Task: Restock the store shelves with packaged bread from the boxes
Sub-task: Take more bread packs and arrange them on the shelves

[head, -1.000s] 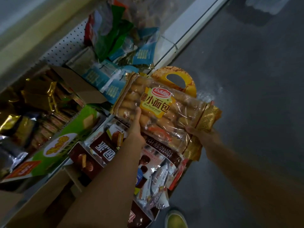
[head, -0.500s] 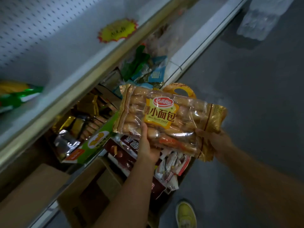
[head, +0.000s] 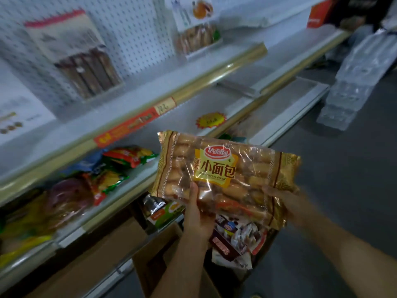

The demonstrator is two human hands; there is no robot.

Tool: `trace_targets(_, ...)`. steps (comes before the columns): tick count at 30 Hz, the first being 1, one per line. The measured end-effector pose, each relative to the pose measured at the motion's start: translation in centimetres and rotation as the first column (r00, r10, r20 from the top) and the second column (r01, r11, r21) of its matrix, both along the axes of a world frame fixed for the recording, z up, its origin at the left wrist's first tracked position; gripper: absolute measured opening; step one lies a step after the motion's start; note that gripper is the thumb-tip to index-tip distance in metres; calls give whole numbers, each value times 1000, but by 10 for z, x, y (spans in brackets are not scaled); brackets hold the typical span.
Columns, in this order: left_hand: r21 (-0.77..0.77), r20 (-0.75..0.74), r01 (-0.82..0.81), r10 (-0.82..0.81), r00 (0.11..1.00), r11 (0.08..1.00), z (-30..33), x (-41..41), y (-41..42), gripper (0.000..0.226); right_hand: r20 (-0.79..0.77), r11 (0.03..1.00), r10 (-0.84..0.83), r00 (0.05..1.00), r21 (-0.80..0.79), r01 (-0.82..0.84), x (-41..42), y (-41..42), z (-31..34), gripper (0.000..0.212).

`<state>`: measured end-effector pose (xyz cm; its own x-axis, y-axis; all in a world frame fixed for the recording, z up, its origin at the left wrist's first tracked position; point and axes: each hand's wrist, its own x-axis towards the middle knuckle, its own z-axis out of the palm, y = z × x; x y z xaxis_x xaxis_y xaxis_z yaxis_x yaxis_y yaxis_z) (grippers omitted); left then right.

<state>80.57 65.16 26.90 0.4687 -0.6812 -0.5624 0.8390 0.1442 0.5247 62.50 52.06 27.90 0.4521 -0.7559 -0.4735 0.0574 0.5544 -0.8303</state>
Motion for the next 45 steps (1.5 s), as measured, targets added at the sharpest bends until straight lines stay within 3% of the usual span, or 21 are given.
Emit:
trace_targets(2,-28,34,-7,8,999,1000,30,3,16,69,38,997,59,998,-48,-58,4,10,32,74)
trace_targets(6,-60,118,-53,60,991,997,87,18,46,71,73,985,94,993,-154,-82,19,32,98,50)
trace_targets(11,-132,191,-100,124,974,986,157,36,76,65,81,970,129,988,-218,-108,47,46,168,64)
trace_targets(15,-138,296,-173,208,932,975,210,50,85,70,151,929,228,962,-328,-169,73,42,222,38)
trace_targets(17,-143,321,-199,235,917,970,230,59,83,86,158,900,299,941,-374,-223,86,34,243,45)
trace_targets(21,-198,343,-210,268,900,957,271,73,65,94,177,864,381,907,-418,-282,110,2,279,57)
trace_targets(26,-275,349,-319,403,846,907,330,63,27,71,192,831,367,910,-508,-228,128,-47,334,34)
trace_targets(30,-305,364,-409,502,784,860,364,54,-10,79,181,780,431,884,-567,-265,136,-94,376,57)
trace_targets(32,-279,404,-455,533,743,846,380,55,-24,72,177,757,464,868,-589,-284,140,-113,395,68)
trace_targets(36,-323,458,-453,556,694,831,422,59,-42,51,205,708,527,825,-643,-292,149,-136,440,40)
trace_targets(38,-304,485,-480,567,665,823,444,62,-47,35,221,688,547,807,-667,-284,159,-143,461,38)
trace_targets(42,-296,500,-543,612,612,786,486,79,-48,26,221,666,569,792,-690,-286,191,-153,498,53)
trace_targets(45,-295,542,-572,627,560,766,508,101,-45,30,233,664,578,782,-691,-284,216,-156,523,77)
